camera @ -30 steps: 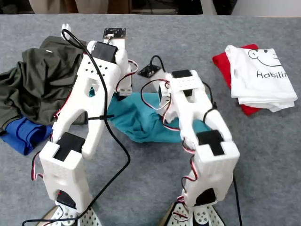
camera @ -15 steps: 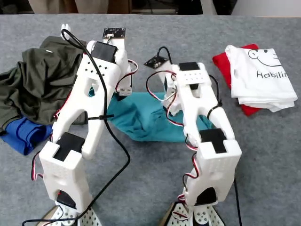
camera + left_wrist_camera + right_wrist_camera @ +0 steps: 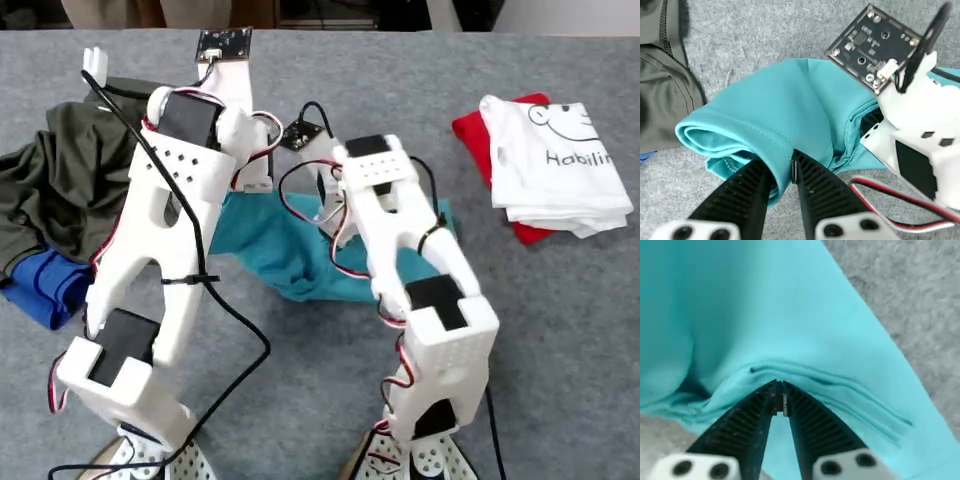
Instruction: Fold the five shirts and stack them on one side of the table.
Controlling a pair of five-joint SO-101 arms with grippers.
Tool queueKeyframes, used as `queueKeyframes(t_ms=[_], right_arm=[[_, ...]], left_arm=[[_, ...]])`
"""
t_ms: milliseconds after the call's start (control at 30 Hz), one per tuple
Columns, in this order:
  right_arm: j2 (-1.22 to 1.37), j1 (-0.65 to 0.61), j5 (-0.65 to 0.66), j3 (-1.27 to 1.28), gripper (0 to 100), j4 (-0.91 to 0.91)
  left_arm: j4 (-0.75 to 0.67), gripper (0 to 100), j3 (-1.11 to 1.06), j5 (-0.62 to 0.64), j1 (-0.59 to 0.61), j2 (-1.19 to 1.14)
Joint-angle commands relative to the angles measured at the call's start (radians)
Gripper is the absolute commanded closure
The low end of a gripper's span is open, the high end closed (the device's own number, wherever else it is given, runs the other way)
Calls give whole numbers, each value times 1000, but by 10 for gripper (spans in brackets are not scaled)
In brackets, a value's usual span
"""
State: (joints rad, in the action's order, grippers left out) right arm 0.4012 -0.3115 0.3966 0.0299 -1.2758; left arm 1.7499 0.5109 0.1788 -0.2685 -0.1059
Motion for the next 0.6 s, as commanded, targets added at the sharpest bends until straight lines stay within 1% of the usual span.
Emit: queueKeyframes(t_ms=[0, 67, 267, 467, 567], right_arm=[[68, 10, -12, -10, 994, 61], [107, 16, -12, -25, 994, 75], [91, 15, -12, -111, 994, 44], [10, 16, -6, -197, 994, -84], [-62, 45, -5, -208, 994, -160]], left_arm=[[6, 980, 3, 5, 8, 41], [6, 980, 3, 5, 8, 30], [8, 980, 3, 5, 6, 12], [8, 980, 3, 6, 11, 13], [8, 980, 3, 6, 11, 19]])
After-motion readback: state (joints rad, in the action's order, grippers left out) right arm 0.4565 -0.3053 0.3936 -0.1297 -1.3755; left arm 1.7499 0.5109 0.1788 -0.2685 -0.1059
